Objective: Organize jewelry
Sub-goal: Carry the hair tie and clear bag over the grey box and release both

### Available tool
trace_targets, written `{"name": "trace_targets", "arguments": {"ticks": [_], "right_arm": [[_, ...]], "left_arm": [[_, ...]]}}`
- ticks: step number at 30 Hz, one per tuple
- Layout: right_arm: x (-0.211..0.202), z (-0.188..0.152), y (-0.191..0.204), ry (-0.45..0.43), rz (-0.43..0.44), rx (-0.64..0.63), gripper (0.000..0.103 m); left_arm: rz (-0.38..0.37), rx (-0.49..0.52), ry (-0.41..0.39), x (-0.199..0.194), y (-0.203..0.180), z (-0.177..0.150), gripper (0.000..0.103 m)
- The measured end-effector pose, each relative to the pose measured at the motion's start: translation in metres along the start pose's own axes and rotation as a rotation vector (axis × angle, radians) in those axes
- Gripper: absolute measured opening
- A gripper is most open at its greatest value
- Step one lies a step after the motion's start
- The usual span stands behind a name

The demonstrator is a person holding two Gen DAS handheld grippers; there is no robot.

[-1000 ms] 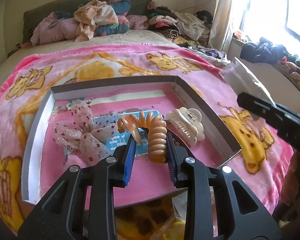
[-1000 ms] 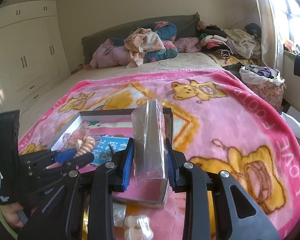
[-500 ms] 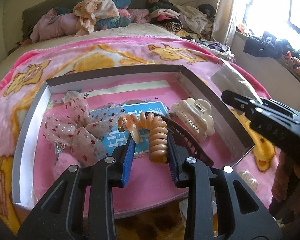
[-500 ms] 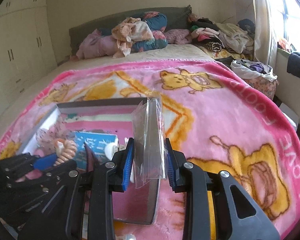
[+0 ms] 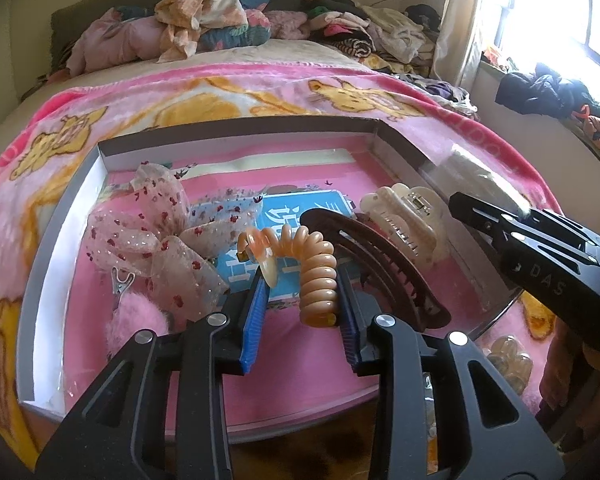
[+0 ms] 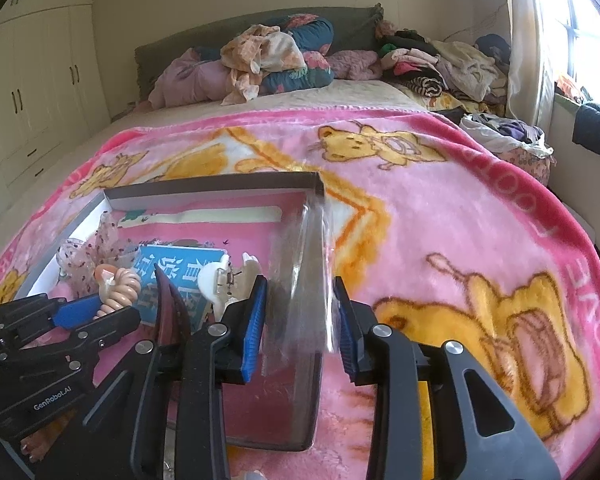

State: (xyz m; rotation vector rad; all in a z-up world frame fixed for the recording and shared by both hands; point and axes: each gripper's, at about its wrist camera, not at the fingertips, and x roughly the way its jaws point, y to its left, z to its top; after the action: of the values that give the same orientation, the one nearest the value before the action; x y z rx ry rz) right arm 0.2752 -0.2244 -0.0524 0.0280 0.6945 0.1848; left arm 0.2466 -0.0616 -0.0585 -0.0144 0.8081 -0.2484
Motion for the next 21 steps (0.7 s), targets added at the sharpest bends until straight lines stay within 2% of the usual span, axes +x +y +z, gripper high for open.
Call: {"name": "trace_targets", "arguments": {"ticks": [8,14,18,21], "right_arm": [[-0.010,-0.001,-0.002,-0.020,0.019,0.014,0.037],[-0.022,-0.003,-0.005,-0.050,0.022,0.020,0.051],[-0.031,-0.005,-0.008,-0.068,0.014,0.031,0.062],[-0.036,-0.007,-0.010,-0.076,0.019,0.045,0.066]], "left_arm": [[0.003,-0.006,-0.002,-0.001,0.000,-0.001,0.029],[0.007,-0.009,-0.008,-0.004,0.003,-0.002,0.033],[0.012,-0.014,-0.018,-0.010,0.005,-0.003,0.041],[0.018,-0.014,-0.026,-0.014,0.005,-0.004,0.044]]}}
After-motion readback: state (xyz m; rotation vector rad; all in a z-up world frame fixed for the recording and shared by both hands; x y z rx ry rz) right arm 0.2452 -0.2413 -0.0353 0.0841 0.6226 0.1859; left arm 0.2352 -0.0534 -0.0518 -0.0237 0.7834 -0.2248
